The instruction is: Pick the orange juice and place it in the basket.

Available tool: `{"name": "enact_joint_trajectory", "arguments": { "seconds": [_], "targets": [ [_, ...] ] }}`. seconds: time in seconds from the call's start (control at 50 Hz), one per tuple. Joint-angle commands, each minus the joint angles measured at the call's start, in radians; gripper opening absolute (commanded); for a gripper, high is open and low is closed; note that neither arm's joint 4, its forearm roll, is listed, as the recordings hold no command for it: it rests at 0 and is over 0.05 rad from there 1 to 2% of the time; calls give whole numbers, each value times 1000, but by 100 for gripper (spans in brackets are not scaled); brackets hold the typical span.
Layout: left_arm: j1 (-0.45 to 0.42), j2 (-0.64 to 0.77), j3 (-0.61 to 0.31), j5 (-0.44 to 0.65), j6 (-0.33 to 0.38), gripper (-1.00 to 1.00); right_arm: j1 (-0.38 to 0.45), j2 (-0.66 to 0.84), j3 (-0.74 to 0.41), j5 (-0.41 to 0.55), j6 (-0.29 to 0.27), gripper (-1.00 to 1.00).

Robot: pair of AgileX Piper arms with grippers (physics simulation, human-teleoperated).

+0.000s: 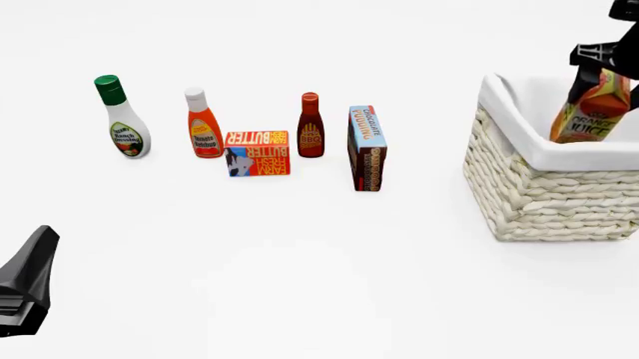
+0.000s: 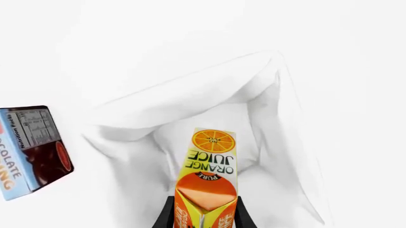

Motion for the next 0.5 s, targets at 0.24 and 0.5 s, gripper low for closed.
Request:
{"name": "enact_joint_trajectory", "arguments": {
  "seconds": [0.24,0.5],
  "targets": [
    [8,1,1,-2,0,100,-12,19,4,0,19,-100],
    [8,1,1,-2,0,100,-13,38,-4,0,22,-100]
  ]
}}
